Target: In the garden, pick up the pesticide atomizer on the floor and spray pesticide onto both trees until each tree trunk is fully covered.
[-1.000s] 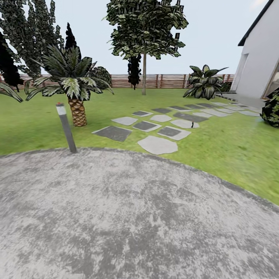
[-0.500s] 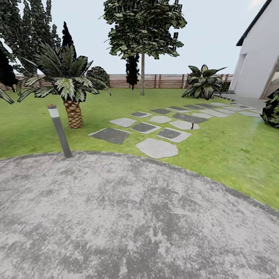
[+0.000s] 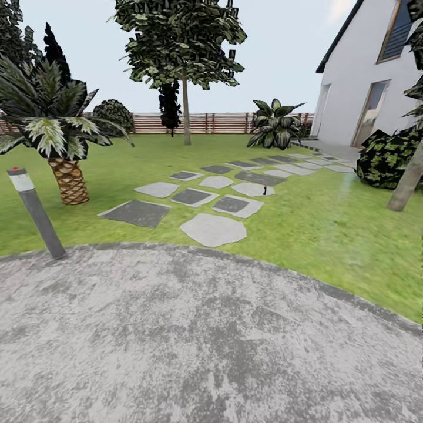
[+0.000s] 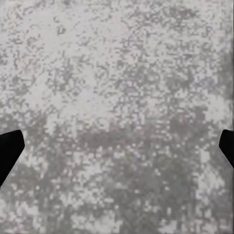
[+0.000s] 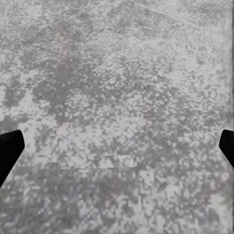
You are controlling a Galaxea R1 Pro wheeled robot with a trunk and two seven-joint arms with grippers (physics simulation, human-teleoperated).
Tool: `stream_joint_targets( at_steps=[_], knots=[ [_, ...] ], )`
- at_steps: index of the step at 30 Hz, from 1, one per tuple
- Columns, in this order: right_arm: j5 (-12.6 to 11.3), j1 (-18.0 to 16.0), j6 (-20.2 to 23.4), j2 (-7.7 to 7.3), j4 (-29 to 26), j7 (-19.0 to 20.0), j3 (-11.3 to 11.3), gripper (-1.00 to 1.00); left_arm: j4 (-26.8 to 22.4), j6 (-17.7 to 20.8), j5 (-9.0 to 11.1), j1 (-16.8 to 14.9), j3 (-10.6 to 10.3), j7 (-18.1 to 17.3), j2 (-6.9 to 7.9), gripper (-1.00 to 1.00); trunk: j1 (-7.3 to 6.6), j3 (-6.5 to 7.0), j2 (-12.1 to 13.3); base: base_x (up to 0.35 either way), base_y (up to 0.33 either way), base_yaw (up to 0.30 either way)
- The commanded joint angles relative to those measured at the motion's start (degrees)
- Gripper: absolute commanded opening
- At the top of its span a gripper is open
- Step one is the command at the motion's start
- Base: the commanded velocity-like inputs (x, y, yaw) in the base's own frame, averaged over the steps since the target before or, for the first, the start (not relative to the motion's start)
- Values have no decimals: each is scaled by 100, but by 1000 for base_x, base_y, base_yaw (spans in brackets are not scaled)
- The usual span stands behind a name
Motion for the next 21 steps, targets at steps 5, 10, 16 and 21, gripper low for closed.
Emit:
stream_joint_targets(
  at_steps=[5, 10, 16, 21],
  knots=[
    [0, 0, 0, 0, 0, 0, 0, 100, 0, 0, 0, 0, 0, 0, 0, 100, 0, 0, 0, 338, -39, -59],
    [0, 0, 0, 0, 7, 0, 1, 100, 3, 0, 0, 0, -7, 0, -4, 100, 0, 0, 0, 333, -97, -5],
    [0, 0, 0, 0, 8, 0, 0, 100, 4, 0, 0, 0, -7, 0, -8, 100, 0, 0, 0, 324, -113, -1],
    [0, 0, 0, 0, 9, -2, 0, 100, 2, 0, 0, 0, -2, 0, -1, 100, 0, 0, 0, 318, -118, 0]
  ],
)
